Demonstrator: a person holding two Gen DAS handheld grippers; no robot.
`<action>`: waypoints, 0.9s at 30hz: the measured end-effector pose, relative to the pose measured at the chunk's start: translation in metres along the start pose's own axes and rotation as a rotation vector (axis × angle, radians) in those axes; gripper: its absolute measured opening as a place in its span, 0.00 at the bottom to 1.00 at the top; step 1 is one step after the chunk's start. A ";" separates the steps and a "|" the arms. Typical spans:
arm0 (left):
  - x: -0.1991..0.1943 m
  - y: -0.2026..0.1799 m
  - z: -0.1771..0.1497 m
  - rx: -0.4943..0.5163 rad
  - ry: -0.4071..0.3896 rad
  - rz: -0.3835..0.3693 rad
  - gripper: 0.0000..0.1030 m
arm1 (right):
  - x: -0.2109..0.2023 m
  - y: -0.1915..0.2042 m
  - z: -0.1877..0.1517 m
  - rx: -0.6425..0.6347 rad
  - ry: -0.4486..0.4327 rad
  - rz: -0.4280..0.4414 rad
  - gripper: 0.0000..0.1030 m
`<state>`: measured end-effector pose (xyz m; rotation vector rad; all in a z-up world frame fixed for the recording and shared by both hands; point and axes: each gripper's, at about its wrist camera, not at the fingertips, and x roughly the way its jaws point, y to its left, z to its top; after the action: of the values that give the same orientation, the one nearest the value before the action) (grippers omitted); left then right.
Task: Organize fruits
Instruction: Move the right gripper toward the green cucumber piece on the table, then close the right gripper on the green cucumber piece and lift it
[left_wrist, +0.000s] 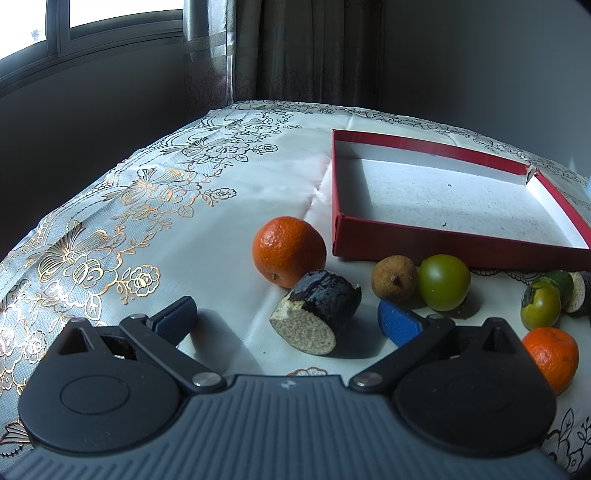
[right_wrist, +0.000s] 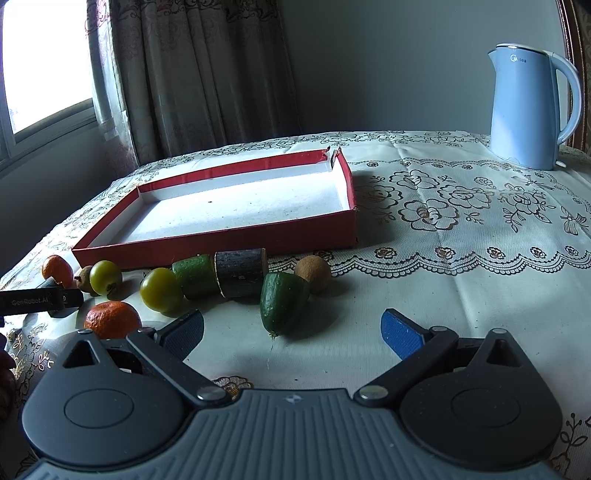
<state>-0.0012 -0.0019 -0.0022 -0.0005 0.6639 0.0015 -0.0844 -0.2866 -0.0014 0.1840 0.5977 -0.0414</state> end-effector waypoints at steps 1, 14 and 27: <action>0.000 0.000 0.000 0.000 0.000 0.000 1.00 | 0.000 0.000 0.000 -0.001 -0.001 -0.001 1.00; 0.000 0.000 0.000 0.000 0.000 0.000 1.00 | 0.006 0.006 0.005 -0.044 0.005 0.001 0.85; 0.000 0.000 0.000 0.000 0.000 0.000 1.00 | 0.017 0.010 0.009 -0.072 0.019 0.013 0.48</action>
<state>-0.0012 -0.0018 -0.0022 -0.0009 0.6638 0.0013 -0.0644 -0.2777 -0.0018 0.1188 0.6159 -0.0055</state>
